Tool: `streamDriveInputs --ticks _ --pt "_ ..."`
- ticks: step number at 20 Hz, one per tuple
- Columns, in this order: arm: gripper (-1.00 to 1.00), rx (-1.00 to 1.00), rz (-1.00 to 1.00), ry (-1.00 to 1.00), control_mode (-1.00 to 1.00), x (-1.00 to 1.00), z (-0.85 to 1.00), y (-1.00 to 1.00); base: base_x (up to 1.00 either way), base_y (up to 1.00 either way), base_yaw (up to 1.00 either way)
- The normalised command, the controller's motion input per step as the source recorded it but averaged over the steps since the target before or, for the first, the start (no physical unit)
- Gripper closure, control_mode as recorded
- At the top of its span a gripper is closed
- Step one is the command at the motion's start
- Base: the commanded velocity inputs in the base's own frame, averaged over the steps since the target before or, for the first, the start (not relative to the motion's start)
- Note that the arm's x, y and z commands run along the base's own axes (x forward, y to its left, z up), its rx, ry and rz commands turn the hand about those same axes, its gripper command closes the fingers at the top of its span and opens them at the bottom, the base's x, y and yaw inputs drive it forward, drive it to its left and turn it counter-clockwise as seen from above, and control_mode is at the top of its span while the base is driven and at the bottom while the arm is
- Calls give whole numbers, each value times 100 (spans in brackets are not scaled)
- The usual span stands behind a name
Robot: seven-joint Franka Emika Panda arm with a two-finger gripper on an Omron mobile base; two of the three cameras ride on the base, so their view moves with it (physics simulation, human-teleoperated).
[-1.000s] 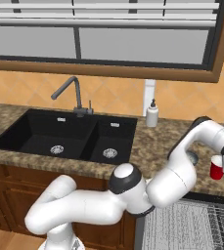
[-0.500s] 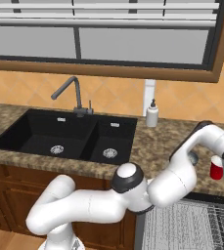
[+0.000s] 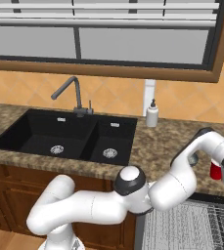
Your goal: Pick up the cup and bowl from the counter, place them in the dishwasher, and close the dishwasher door.
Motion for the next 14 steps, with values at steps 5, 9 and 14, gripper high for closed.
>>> streamDriveInputs --ticks 5,9,14 --pt "-100 0 0 0 -100 0 -20 0 0 0 0" --pt "-100 0 0 0 -100 0 -6 0 0 0 0" --pt "100 0 0 0 -100 0 -2 0 0 0 0"
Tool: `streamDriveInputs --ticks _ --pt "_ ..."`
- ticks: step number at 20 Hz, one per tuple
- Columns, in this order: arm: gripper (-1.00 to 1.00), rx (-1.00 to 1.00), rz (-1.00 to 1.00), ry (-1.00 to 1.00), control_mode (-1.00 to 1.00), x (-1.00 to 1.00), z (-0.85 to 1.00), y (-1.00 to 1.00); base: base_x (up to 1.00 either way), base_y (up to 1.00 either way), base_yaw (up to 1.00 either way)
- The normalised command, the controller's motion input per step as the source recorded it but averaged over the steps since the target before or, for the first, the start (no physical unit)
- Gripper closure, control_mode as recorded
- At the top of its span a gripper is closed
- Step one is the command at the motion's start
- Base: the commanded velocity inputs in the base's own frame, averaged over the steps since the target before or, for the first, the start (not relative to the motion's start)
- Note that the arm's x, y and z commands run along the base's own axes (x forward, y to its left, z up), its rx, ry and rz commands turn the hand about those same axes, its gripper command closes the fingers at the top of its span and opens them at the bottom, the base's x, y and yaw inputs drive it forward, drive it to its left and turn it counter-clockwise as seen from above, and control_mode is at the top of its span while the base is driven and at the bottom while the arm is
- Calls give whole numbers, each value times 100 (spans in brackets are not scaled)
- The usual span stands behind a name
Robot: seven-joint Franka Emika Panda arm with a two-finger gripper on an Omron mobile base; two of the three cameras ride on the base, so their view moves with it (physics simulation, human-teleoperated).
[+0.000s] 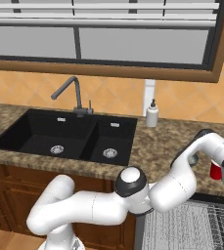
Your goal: Pick up the cup and bowl from the counter, place them in the dishwasher, and close the dishwasher door.
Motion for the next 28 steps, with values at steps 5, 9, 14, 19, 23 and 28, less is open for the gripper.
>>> streamDriveInputs --ticks 5,9,14,19,23,28 --pt "100 0 0 0 -100 0 0 0 0 0 0" --pt "100 0 0 0 -100 0 -1 0 0 0 0" --pt "100 0 3 -3 -100 -24 0 4 0 0 0" --pt "100 -1 16 -11 -100 -50 0 25 0 0 0" --pt "100 -4 33 -6 -100 -89 0 72 0 0 0" --pt "100 -11 42 0 -100 -94 0 95 0 0 0"
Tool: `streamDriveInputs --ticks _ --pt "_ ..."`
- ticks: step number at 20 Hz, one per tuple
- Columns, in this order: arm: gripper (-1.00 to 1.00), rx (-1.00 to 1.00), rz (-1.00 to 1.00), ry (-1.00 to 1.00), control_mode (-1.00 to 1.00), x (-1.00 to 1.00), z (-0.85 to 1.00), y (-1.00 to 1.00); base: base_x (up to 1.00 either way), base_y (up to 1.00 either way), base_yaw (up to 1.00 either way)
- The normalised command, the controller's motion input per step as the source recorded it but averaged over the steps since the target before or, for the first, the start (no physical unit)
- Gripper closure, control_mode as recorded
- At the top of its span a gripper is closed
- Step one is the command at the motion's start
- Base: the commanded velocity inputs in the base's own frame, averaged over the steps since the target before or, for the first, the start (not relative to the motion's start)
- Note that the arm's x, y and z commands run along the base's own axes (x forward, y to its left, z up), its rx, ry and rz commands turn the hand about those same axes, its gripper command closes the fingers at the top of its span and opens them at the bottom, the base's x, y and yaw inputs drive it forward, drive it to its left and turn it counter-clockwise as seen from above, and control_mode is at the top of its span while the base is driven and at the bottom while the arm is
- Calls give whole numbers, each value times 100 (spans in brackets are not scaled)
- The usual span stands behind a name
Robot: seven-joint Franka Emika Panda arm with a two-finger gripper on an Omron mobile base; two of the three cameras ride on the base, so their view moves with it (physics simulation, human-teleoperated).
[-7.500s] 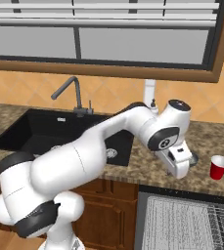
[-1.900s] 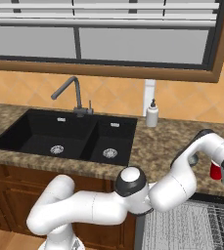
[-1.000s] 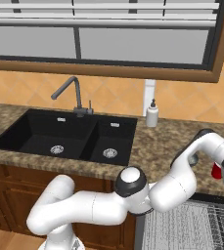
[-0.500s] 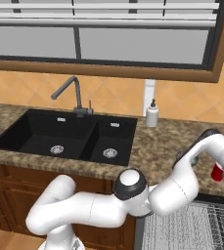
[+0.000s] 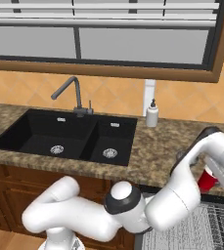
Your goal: Pick up the cup and bowl from the counter, place them in the dishwasher, and close the dishwasher door.
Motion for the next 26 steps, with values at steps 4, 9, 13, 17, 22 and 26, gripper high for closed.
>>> streamDriveInputs --ticks 4,9,13,17,22,26 --pt "100 -18 49 5 -100 -76 0 100 0 0 0" --pt "100 -20 49 8 -100 -52 0 100 0 0 0" --pt "100 -11 33 -1 -100 -60 -4 58 0 0 0" --pt "100 -2 20 0 -100 -12 -29 43 0 0 0" --pt "100 0 12 -1 -100 0 -49 25 0 0 0" --pt "100 4 16 -18 -100 -1 -50 2 0 0 0"
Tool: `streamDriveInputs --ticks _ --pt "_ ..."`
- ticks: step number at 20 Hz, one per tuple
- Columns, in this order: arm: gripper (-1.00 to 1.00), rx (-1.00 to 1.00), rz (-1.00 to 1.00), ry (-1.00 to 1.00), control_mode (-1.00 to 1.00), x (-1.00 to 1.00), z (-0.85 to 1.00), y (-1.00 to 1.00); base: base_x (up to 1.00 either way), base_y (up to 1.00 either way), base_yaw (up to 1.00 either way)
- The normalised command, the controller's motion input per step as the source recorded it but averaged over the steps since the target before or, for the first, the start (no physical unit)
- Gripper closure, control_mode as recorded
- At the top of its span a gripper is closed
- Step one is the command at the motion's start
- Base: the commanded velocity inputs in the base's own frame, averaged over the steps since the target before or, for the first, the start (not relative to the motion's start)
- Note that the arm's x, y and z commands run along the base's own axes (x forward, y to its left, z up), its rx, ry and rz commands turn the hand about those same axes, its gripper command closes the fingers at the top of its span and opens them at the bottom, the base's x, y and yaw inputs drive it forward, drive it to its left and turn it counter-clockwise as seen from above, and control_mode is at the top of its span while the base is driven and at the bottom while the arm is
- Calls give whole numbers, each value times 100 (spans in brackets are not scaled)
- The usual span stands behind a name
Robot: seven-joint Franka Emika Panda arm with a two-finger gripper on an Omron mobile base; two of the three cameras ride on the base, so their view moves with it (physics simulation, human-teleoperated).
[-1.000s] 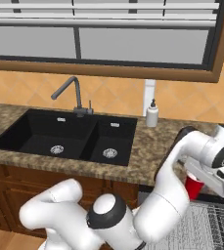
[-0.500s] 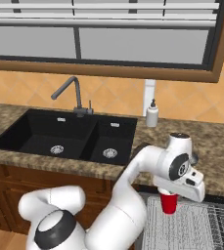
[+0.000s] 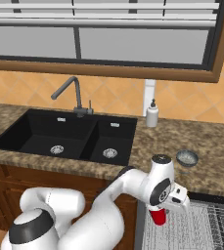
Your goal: Pick up the cup and bowl from the counter, place them in the dishwasher, and close the dishwasher door.
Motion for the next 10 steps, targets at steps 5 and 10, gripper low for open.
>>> streamDriveInputs --ticks 5,10 --pt "100 23 9 -20 -100 0 -26 -9 0 0 0" --pt "100 19 0 -8 -100 -2 -8 -30 0 0 0"
